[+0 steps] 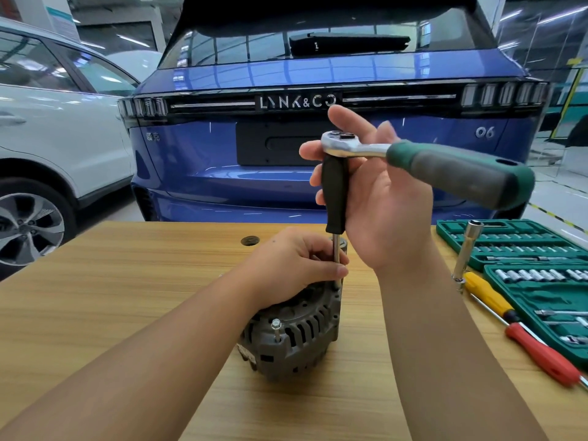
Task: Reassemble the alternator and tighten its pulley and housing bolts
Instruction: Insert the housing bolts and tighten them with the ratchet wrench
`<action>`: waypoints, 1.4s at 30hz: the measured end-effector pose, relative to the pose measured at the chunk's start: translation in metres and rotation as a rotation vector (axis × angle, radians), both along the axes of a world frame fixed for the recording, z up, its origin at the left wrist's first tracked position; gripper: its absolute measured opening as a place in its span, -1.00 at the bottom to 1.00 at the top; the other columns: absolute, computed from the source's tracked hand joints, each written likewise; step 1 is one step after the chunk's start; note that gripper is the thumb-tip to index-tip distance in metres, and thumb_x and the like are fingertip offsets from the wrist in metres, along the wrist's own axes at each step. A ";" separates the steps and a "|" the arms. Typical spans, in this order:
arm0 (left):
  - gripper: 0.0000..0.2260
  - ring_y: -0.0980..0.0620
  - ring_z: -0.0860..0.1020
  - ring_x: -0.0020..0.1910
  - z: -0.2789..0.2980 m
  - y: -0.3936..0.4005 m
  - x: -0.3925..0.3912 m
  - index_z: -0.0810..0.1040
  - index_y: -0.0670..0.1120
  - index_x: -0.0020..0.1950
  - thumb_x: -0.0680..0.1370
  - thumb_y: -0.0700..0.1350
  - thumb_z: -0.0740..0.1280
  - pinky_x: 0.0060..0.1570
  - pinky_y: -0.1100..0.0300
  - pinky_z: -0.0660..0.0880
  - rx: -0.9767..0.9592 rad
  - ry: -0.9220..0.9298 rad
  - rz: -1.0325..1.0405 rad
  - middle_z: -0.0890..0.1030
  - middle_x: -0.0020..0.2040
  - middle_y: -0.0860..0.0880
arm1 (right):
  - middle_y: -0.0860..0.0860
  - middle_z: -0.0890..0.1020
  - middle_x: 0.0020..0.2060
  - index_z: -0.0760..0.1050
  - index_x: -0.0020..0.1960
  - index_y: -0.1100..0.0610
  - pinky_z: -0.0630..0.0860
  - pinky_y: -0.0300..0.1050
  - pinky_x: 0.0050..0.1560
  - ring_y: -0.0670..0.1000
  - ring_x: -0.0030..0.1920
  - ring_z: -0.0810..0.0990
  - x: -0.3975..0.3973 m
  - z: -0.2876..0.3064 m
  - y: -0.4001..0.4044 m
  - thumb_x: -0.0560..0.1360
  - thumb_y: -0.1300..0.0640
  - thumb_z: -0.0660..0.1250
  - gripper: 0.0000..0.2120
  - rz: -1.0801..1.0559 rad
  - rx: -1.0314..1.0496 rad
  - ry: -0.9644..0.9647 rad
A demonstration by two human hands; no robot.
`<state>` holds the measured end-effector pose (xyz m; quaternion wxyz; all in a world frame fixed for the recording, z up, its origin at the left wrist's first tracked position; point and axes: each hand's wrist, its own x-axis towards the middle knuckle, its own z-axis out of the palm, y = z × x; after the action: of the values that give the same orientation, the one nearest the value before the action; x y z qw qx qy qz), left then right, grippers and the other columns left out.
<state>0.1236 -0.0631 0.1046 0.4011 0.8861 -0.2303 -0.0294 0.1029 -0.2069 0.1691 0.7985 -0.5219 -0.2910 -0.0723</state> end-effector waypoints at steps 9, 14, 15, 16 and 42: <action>-0.94 0.37 0.59 -0.12 0.002 -0.001 -0.001 0.67 0.27 -0.05 0.58 0.08 0.45 -0.18 0.32 0.47 0.041 0.019 -0.013 0.66 -0.10 0.32 | -0.15 0.67 -0.24 0.26 0.42 0.04 0.52 -0.33 -0.14 -0.20 -0.21 0.61 -0.003 -0.013 0.011 0.48 -0.01 0.48 -0.38 -0.394 -0.024 -0.128; -0.94 0.29 0.62 -0.11 0.003 -0.001 0.000 0.70 0.25 0.01 0.57 0.08 0.45 -0.07 0.19 0.56 0.041 0.048 -0.016 0.69 -0.09 0.25 | -0.13 0.62 -0.27 0.37 0.33 0.06 0.49 -0.32 -0.28 -0.18 -0.32 0.52 -0.007 -0.007 0.014 0.48 -0.01 0.45 -0.50 -0.529 0.061 -0.053; -0.94 0.30 0.62 -0.11 0.003 -0.001 0.000 0.69 0.25 0.01 0.57 0.08 0.45 -0.06 0.18 0.56 0.043 0.045 -0.013 0.69 -0.08 0.25 | -0.08 0.64 -0.22 0.35 0.38 0.06 0.52 -0.29 -0.25 -0.15 -0.26 0.55 -0.007 -0.006 0.012 0.47 -0.02 0.43 -0.46 -0.450 0.077 -0.014; -0.93 0.32 0.61 -0.11 0.003 -0.001 0.000 0.69 0.25 0.02 0.57 0.08 0.45 -0.07 0.20 0.54 0.045 0.041 -0.010 0.68 -0.08 0.27 | -0.05 0.67 -0.18 0.31 0.44 0.07 0.54 -0.28 -0.20 -0.12 -0.19 0.59 -0.007 -0.005 0.011 0.48 0.00 0.42 -0.41 -0.386 0.094 0.017; -0.94 0.34 0.61 -0.14 0.001 0.001 -0.001 0.68 0.27 -0.08 0.54 0.08 0.49 -0.12 0.23 0.46 0.005 0.016 0.014 0.68 -0.13 0.27 | 0.00 0.62 -0.11 0.44 0.32 -0.07 0.51 -0.10 -0.11 -0.01 -0.16 0.56 0.004 -0.016 0.003 0.47 -0.11 0.32 -0.57 -0.082 -0.022 -0.159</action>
<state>0.1226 -0.0621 0.1058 0.4007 0.8885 -0.2209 -0.0344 0.1066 -0.2037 0.1533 0.7635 -0.5348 -0.3326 -0.1427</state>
